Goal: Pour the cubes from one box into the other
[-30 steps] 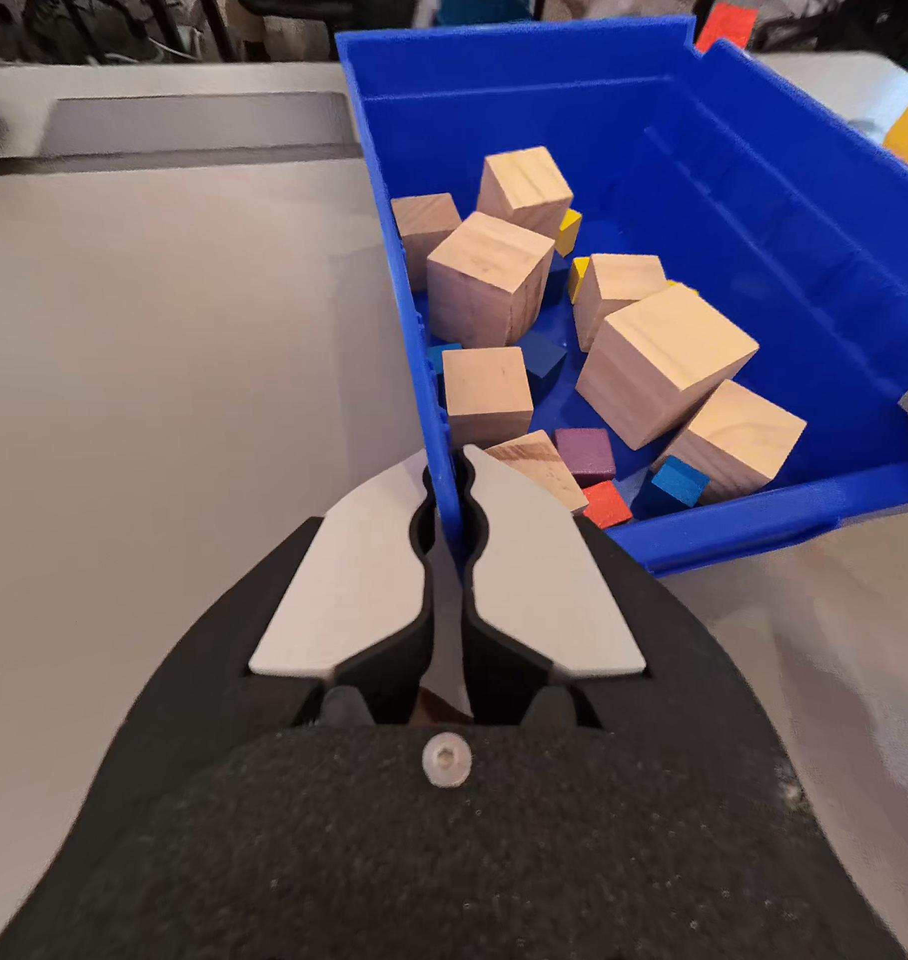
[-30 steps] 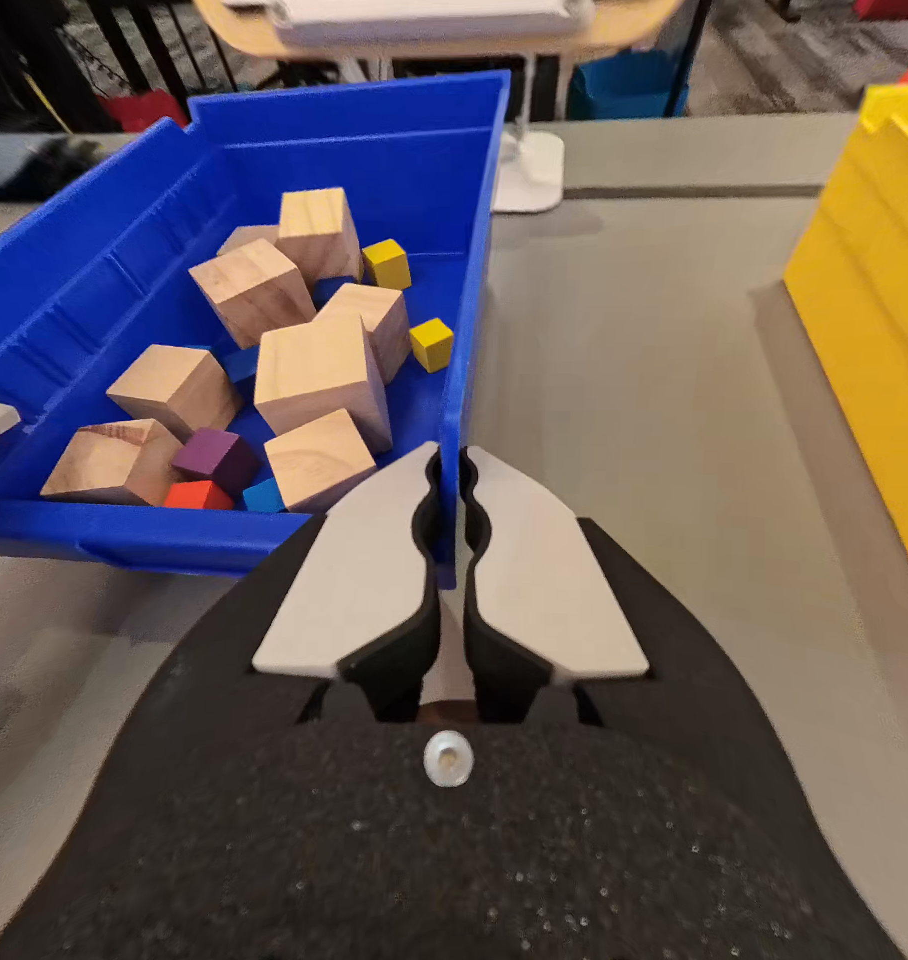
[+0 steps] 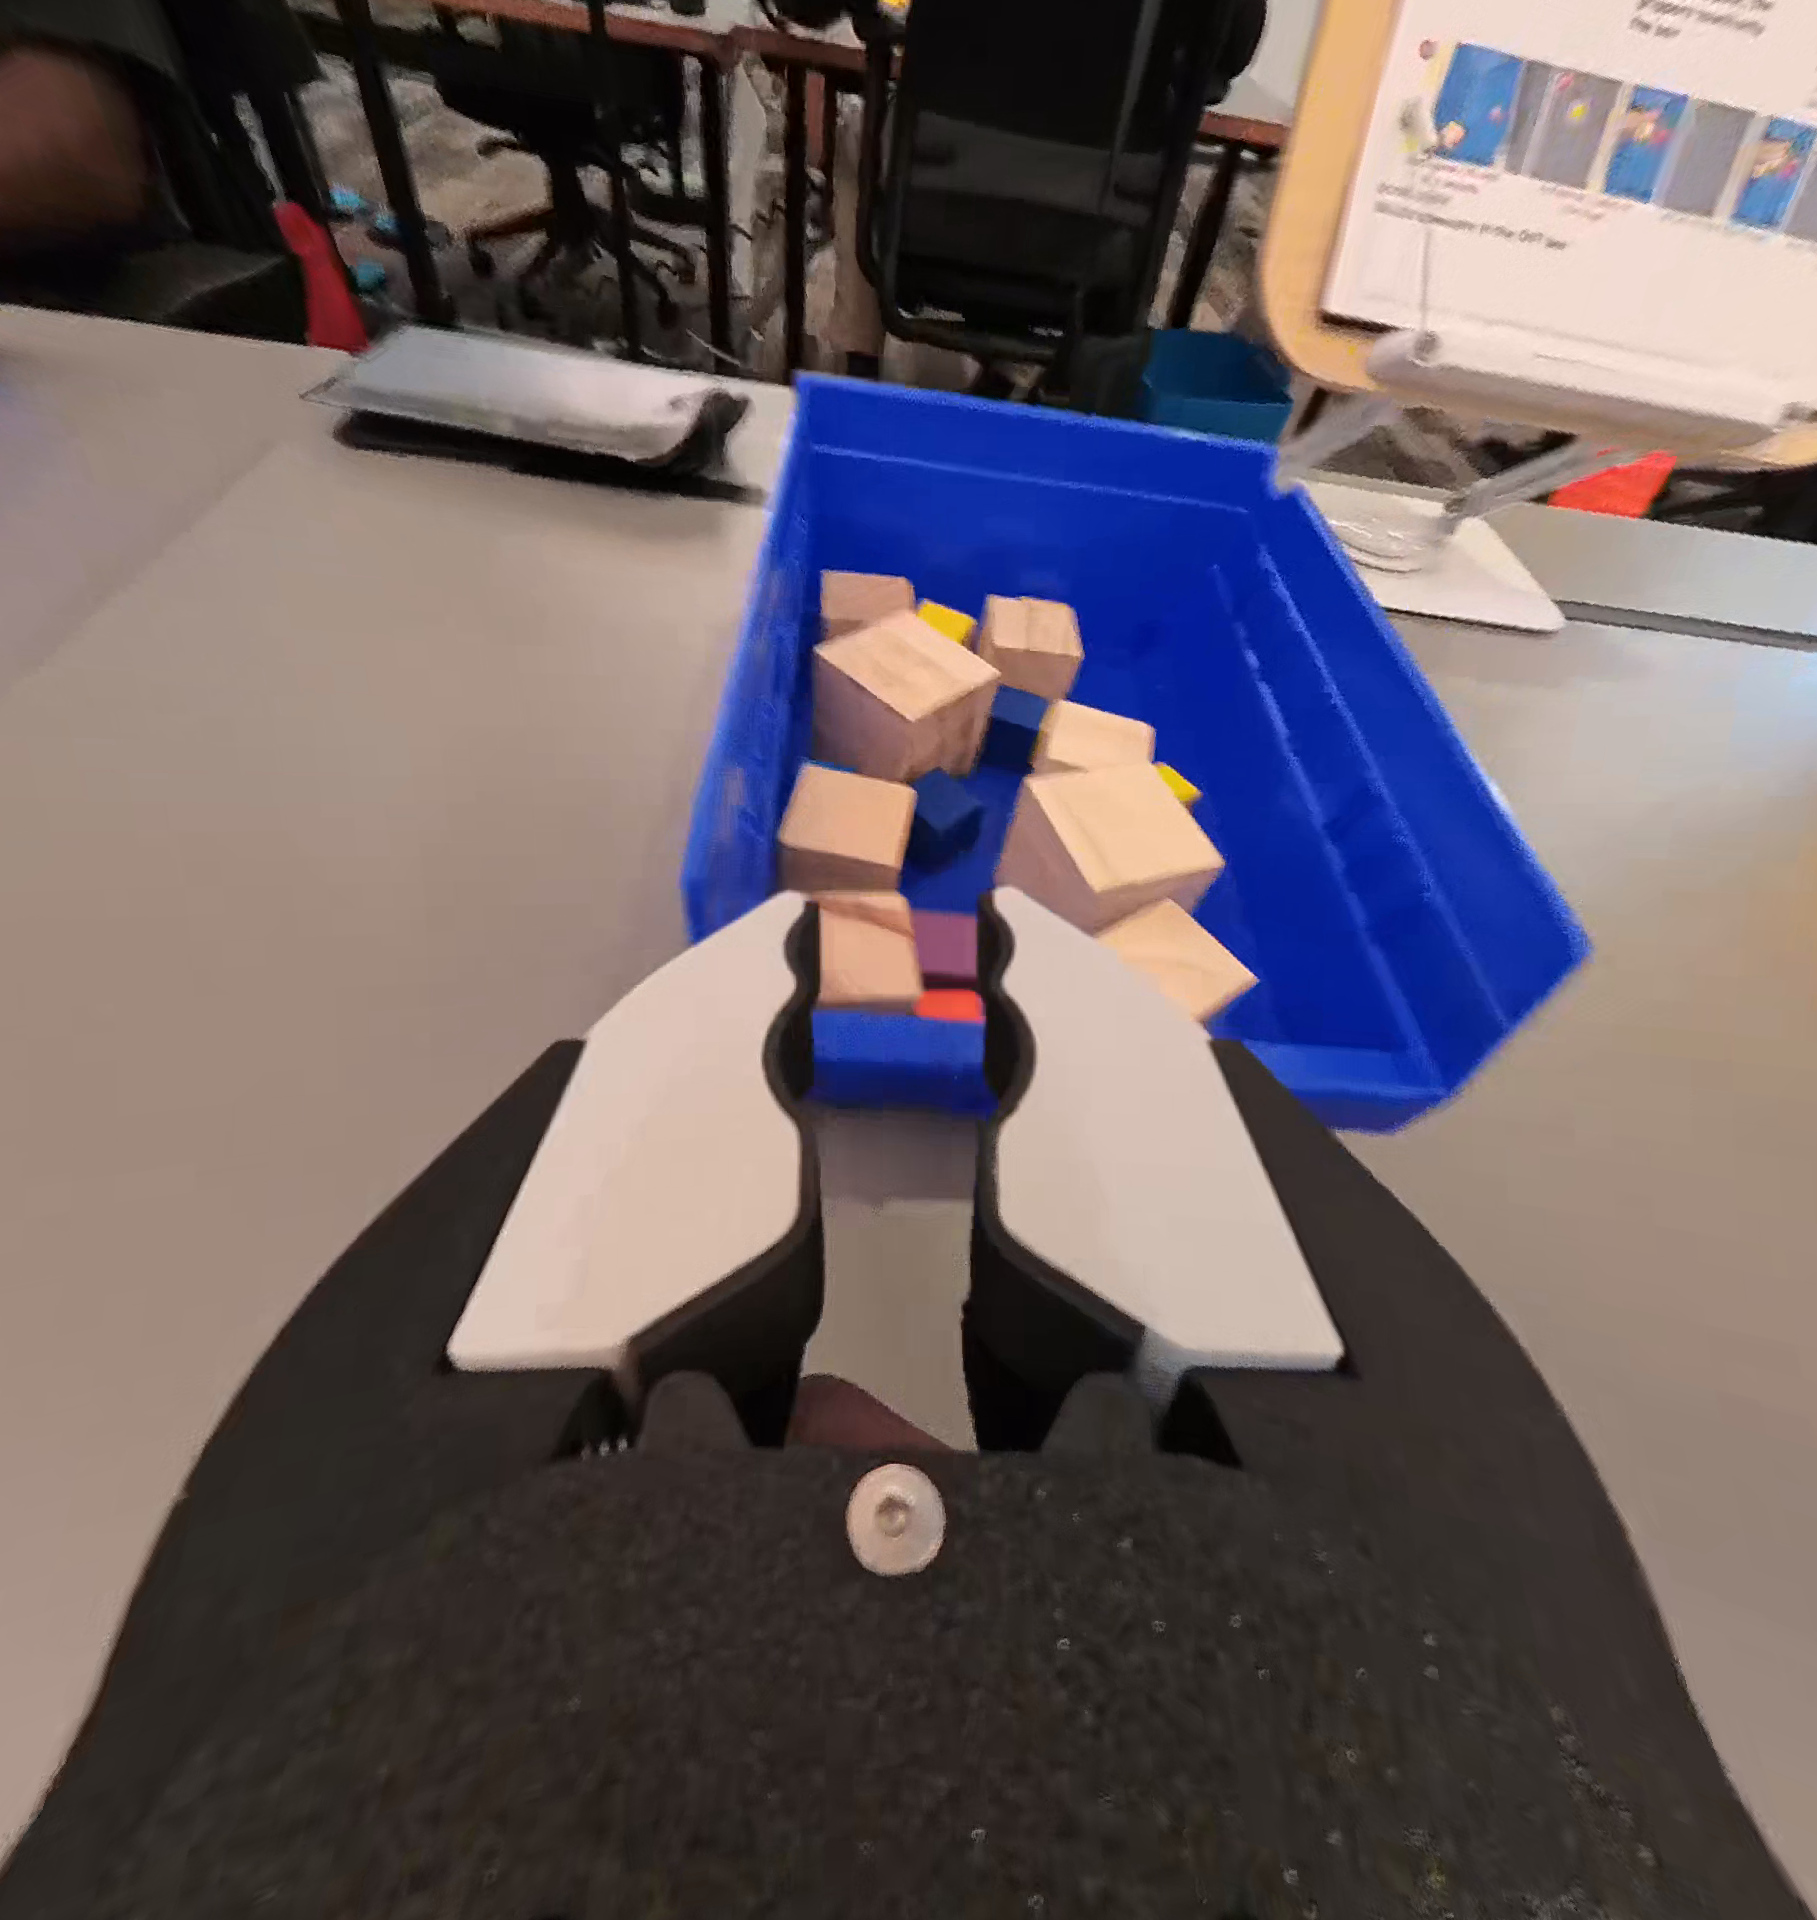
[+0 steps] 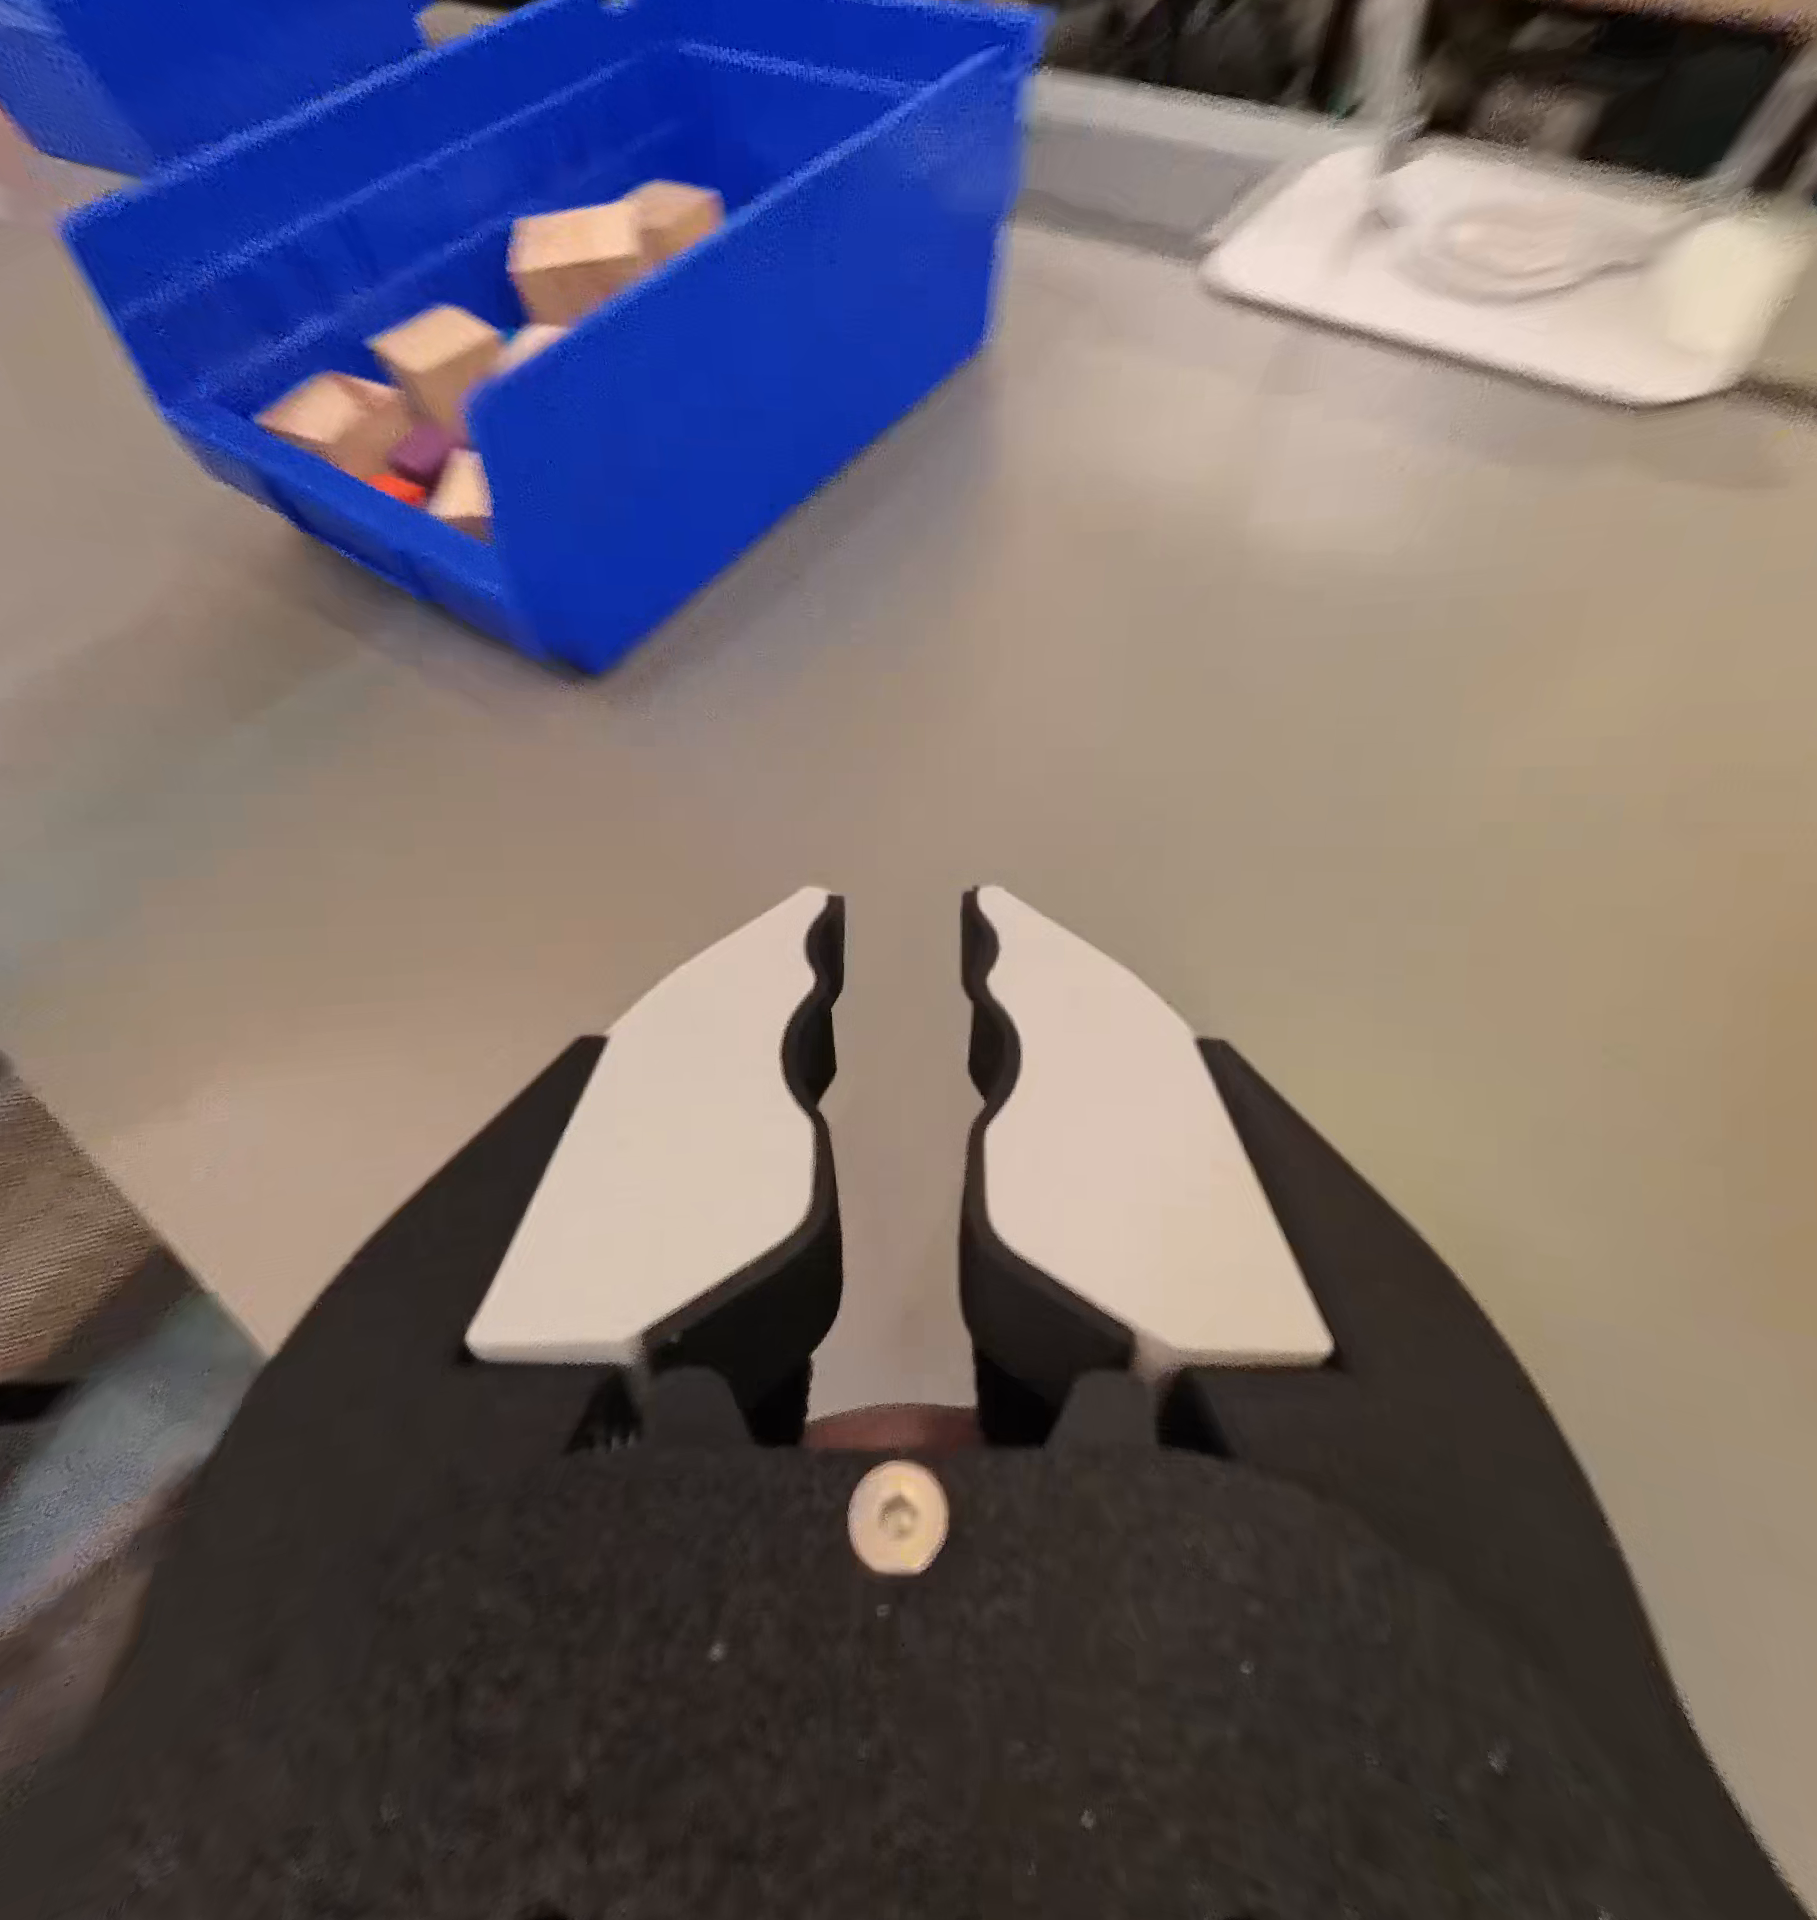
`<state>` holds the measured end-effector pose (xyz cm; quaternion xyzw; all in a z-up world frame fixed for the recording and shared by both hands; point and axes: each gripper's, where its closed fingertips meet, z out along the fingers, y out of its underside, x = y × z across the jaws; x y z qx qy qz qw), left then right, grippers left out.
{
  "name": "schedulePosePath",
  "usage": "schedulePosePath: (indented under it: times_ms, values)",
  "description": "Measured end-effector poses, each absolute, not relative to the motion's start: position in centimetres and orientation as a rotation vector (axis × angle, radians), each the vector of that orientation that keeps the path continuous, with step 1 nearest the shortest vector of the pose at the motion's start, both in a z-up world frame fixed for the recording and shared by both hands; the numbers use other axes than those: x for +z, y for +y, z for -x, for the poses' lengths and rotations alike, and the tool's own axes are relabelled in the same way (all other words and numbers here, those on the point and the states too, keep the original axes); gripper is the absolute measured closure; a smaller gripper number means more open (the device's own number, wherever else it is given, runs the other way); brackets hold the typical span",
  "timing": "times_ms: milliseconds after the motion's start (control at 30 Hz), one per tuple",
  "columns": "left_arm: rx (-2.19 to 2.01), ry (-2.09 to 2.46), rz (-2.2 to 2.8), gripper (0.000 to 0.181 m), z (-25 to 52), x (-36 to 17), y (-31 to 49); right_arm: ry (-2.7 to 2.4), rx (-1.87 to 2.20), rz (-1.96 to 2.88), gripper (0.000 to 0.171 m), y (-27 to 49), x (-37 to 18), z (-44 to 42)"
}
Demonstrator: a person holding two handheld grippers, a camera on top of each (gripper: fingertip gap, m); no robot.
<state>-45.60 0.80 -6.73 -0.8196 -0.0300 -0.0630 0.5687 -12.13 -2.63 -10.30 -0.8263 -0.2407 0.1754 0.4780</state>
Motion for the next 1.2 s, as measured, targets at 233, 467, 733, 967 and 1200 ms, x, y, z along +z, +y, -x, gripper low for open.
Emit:
schedulePosePath:
  times_ms: [233,467,733,967,1200]
  values:
    - [-0.322,-0.038,2.001,0.156,37.0,-11.8,-4.6,-0.277,0.049,1.784,0.150,-5.7,-9.1,-11.9]
    - [-0.208,0.077,1.949,0.156,36.5,-11.1,-4.5,0.057,0.118,1.871,0.143,-4.5,-10.3,-19.9]
    - [-0.282,0.008,1.972,0.156,37.3,-11.6,-4.3,0.032,0.077,1.901,0.144,-4.3,-11.0,-19.4]
    - [-0.261,0.018,1.972,0.157,37.3,-11.6,-4.3,0.017,0.080,1.918,0.144,-4.2,-11.3,-19.0]
    - [-0.269,0.007,1.978,0.157,37.5,-11.7,-4.3,-0.107,-0.049,1.902,0.144,-4.1,-11.1,-17.8]
